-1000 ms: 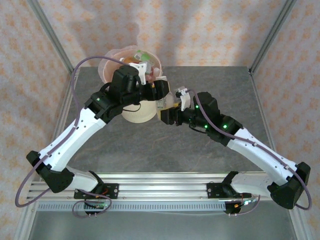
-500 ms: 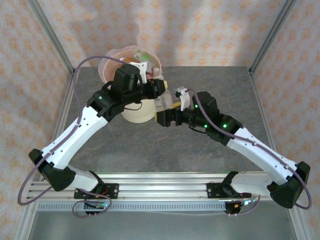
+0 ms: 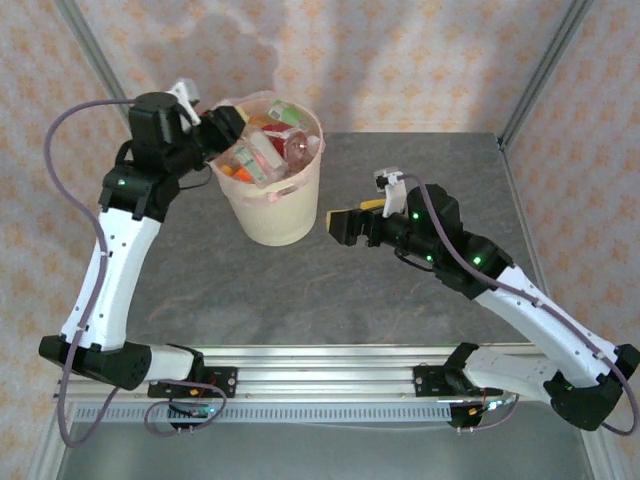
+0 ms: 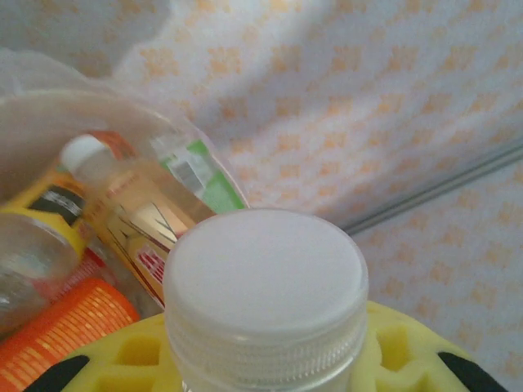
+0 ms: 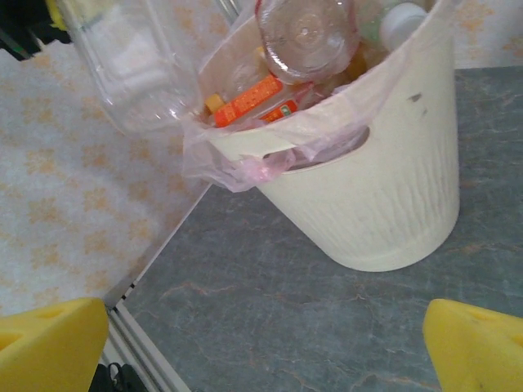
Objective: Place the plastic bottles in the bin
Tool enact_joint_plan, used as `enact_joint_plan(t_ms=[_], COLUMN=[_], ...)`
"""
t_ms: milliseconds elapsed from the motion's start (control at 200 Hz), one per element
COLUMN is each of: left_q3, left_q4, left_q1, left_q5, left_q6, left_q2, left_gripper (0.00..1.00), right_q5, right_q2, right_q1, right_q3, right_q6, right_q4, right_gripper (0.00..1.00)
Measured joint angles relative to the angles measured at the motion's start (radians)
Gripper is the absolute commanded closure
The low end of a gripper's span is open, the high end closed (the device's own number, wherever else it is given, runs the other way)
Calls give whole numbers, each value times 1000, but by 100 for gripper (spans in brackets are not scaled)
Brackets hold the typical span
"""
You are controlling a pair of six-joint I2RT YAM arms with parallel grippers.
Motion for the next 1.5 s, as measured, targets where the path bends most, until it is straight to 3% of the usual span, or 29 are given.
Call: enact_joint_plan(t_ms=[130, 250, 616, 1086, 1501], left_q3=[35, 49, 50, 49, 50], left_q4=[-2, -2, -3, -11, -52], left_q1=[116, 163, 170, 170, 170], left_q5=[74, 124, 195, 185, 124], left_q6=[-42, -73, -105, -95, -49], left_q2=[33, 82, 196, 234, 270], left_gripper=[82, 82, 78, 68, 28], right_q5=[30, 52, 85, 89, 89], right_q2=[-7, -10, -20, -20, -20], right_q1=[0, 0, 0, 0, 0], right_q3=[0, 0, -11, -19, -19], right_q6=[11, 14, 19, 19, 19], right_q4=[-19, -32, -37, -37, -37], right_gripper=[1, 1, 1, 1, 1])
